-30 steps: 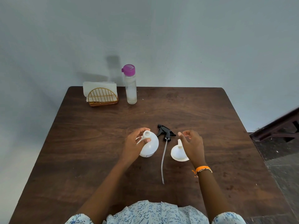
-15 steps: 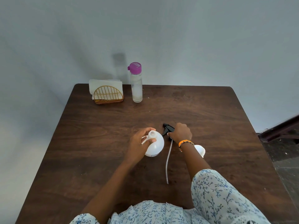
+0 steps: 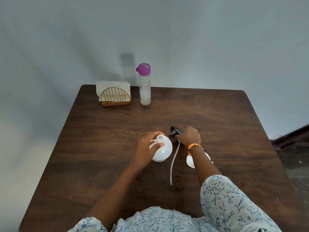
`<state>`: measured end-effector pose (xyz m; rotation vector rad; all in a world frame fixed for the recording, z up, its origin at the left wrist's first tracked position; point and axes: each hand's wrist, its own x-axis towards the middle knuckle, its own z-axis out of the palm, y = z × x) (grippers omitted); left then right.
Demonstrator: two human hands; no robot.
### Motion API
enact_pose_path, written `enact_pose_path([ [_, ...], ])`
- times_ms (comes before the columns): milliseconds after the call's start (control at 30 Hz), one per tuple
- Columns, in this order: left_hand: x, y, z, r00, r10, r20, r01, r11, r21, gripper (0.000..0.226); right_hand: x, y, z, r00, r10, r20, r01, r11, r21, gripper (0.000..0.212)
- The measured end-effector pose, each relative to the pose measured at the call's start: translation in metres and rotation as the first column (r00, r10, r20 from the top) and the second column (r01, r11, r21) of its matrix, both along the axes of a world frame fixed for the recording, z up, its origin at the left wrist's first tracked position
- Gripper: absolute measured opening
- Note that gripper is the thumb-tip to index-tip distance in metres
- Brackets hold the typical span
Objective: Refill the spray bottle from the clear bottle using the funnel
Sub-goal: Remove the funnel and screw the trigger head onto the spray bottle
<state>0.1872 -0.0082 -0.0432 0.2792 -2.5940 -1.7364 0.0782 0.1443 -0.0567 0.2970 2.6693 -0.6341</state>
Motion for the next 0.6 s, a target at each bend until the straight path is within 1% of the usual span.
enact_pose_path([
  [133,0.001,0.001,0.002,1.0,0.002,-0.018,-0.002,1.0,-0.002,0.03,-0.011,0.002,0.009,0.998,-0.058,-0.04,0.053,0.991,-0.125,0.036],
  [200,0.001,0.001,0.002,0.999,-0.012,-0.048,0.011,1.0,-0.017,0.029,-0.015,0.002,0.021,0.988,-0.099,-0.121,0.071,0.973,-0.219,0.027],
  [233,0.002,0.001,0.002,0.998,-0.017,-0.057,0.016,1.0,-0.023,0.028,-0.016,0.002,0.028,0.978,-0.13,-0.161,0.08,0.955,-0.284,0.026],
  [300,0.003,0.0,0.002,0.997,-0.024,-0.079,0.022,0.999,-0.025,0.027,-0.018,0.002,0.045,0.954,-0.21,-0.215,0.103,0.901,-0.421,0.028],
  [400,0.003,-0.001,0.001,0.995,-0.034,-0.092,0.031,0.999,-0.031,0.026,-0.022,0.002,0.075,0.918,-0.312,-0.246,0.103,0.786,-0.61,0.029],
  [467,0.002,0.0,0.001,0.997,-0.034,-0.072,0.03,0.998,-0.061,0.027,-0.02,0.0,0.099,0.889,-0.353,-0.293,0.066,0.731,-0.679,0.026],
  [600,0.0,0.001,0.004,1.0,-0.02,-0.003,0.019,0.996,-0.091,0.031,-0.011,-0.002,0.136,0.818,-0.406,-0.409,-0.036,0.673,-0.739,0.021],
])
